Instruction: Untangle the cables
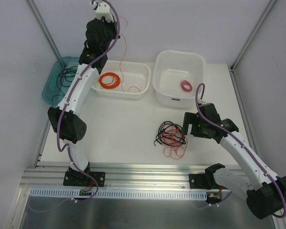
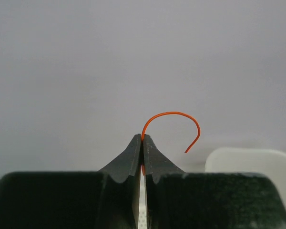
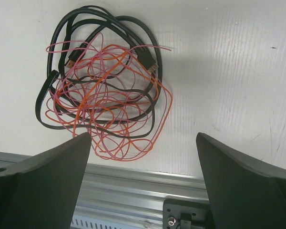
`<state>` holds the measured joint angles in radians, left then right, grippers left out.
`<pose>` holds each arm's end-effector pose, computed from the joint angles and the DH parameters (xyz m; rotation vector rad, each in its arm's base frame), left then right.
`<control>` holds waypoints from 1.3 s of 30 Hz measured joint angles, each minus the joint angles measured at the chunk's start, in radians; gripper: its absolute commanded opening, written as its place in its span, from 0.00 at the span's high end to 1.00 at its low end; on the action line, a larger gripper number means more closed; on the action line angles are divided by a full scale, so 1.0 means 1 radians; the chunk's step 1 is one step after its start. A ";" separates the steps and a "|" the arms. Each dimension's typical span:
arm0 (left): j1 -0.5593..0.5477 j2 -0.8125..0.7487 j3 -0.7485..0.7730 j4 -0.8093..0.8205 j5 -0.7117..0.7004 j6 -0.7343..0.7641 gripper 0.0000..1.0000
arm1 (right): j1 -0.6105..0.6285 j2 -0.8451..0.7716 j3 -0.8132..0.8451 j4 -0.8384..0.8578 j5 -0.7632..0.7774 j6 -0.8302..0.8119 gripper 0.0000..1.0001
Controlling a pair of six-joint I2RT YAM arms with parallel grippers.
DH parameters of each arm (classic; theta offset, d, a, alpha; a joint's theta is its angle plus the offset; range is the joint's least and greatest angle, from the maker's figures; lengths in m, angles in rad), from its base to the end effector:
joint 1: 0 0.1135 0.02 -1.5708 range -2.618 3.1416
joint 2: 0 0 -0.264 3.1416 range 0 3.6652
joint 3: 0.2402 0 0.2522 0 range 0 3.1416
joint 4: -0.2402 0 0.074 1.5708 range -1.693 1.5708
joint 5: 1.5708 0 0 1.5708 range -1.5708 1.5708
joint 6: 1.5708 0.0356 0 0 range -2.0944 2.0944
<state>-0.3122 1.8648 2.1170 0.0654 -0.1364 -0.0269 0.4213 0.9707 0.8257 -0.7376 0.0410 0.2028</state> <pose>0.4036 -0.1252 0.5195 0.0611 1.2574 -0.2078 0.1754 0.0770 0.2707 -0.2508 2.4527 0.2231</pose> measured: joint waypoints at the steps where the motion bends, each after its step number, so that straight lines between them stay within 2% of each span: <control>1: 0.000 0.021 -0.038 0.001 0.003 -0.010 1.00 | 0.000 0.000 -0.002 0.000 0.000 -0.002 0.03; 9: 0.000 0.101 -0.295 -0.037 0.035 -0.086 1.00 | 0.000 0.006 -0.008 0.001 0.000 -0.003 0.03; 21: -0.001 0.210 -0.389 -0.050 0.189 -0.226 0.98 | 0.000 0.005 -0.023 0.007 0.000 -0.003 0.03; 22: -0.001 0.211 -0.397 -0.060 0.191 -0.229 0.82 | 0.000 0.005 -0.023 0.007 0.000 -0.003 0.03; 24: -0.001 0.211 -0.403 -0.078 0.193 -0.235 0.68 | 0.000 0.001 -0.023 0.007 0.000 -0.003 0.03; 25: -0.001 0.211 -0.403 -0.083 0.193 -0.237 0.51 | 0.000 -0.002 -0.023 0.007 0.000 -0.003 0.03; 28: -0.001 0.193 -0.405 -0.115 0.191 -0.251 0.27 | 0.000 -0.014 -0.023 0.006 0.005 -0.004 0.03; 29: -0.001 0.177 -0.410 -0.131 0.190 -0.251 0.14 | 0.000 -0.018 -0.023 0.006 0.008 -0.004 0.03; 32: -0.001 0.084 -0.439 -0.184 0.189 -0.257 0.01 | 0.000 -0.033 -0.023 0.000 0.010 -0.004 0.03; 39: -0.003 -0.254 -0.568 -0.242 0.209 -0.304 0.01 | 0.000 -0.056 -0.023 -0.013 0.008 -0.003 0.03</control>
<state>-0.3157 1.6112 1.5486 -0.1768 0.0723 -0.3309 0.4213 0.9150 0.8032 -0.7502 0.0486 0.2001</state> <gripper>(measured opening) 0.990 0.971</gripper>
